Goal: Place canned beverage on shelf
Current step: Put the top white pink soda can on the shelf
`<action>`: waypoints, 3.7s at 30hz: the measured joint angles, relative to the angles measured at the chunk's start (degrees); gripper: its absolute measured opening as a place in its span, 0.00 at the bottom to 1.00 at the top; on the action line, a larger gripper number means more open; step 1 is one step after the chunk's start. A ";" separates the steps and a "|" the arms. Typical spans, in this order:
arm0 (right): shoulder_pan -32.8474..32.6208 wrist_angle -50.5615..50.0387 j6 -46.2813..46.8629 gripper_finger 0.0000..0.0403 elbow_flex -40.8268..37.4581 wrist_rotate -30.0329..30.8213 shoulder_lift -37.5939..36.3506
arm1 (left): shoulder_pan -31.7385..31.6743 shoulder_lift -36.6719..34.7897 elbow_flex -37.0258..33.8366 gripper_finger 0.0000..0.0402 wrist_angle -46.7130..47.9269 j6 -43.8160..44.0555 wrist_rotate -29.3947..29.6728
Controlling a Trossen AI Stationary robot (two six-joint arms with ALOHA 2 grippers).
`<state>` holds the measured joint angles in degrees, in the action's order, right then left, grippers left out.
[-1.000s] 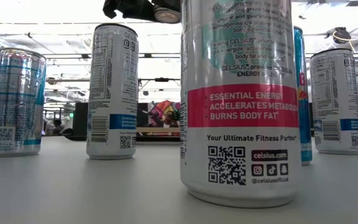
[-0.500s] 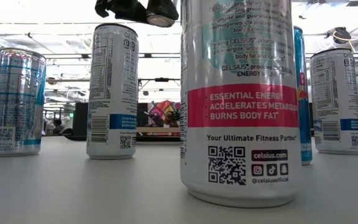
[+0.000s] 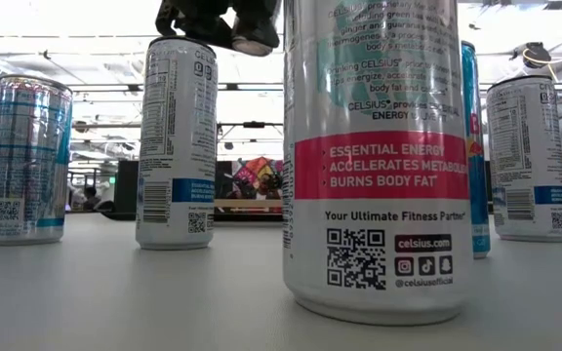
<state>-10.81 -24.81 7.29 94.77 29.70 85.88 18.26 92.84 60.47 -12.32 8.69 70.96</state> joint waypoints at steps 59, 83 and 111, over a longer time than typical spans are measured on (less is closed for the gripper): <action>12.31 -18.15 -3.44 0.48 14.50 -13.28 9.51 | -8.87 -0.07 0.00 0.63 6.02 -6.14 -0.23; 17.08 -24.42 -8.72 0.46 14.44 -21.31 8.05 | -2.57 -1.10 0.07 0.99 8.81 -3.04 -3.36; 40.18 -34.19 -36.44 0.46 14.46 -38.91 7.90 | -4.85 -17.99 0.04 0.99 25.96 -3.17 -18.43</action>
<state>29.37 -59.00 -29.15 109.23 -9.20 93.78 13.41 74.85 60.51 13.64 5.52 52.53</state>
